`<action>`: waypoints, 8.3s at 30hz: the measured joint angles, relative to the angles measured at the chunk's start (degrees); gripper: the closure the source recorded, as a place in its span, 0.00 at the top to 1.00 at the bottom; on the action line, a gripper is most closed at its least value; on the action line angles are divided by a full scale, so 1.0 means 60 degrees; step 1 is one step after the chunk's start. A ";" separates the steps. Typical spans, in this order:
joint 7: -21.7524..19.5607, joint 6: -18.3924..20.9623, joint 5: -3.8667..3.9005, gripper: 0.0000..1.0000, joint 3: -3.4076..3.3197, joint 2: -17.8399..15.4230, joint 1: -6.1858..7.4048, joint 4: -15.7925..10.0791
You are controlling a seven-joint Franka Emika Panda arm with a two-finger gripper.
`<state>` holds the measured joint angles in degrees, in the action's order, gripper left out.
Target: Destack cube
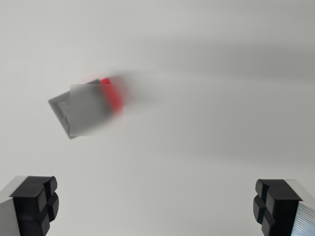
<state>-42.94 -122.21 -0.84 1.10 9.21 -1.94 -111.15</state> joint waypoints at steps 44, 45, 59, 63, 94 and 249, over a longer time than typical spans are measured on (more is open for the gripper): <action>0.1972 -0.2550 0.0469 1.00 0.0638 0.1673 0.0790 -0.1198; 0.2016 -0.2615 0.0493 1.00 0.0650 0.1741 0.0817 -0.1208; 0.2198 -0.3610 0.0673 1.00 0.0656 0.2755 0.0961 -0.1244; 0.2187 -0.3899 0.0712 1.00 0.0622 0.3058 0.0987 -0.1239; 0.2172 -0.4396 0.0744 0.00 0.0502 0.3605 0.1095 -0.1160; -0.6670 -0.4756 0.0472 0.00 0.0585 0.0229 0.2998 -0.4881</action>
<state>-82.96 -150.74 1.99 4.61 10.58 16.05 -140.44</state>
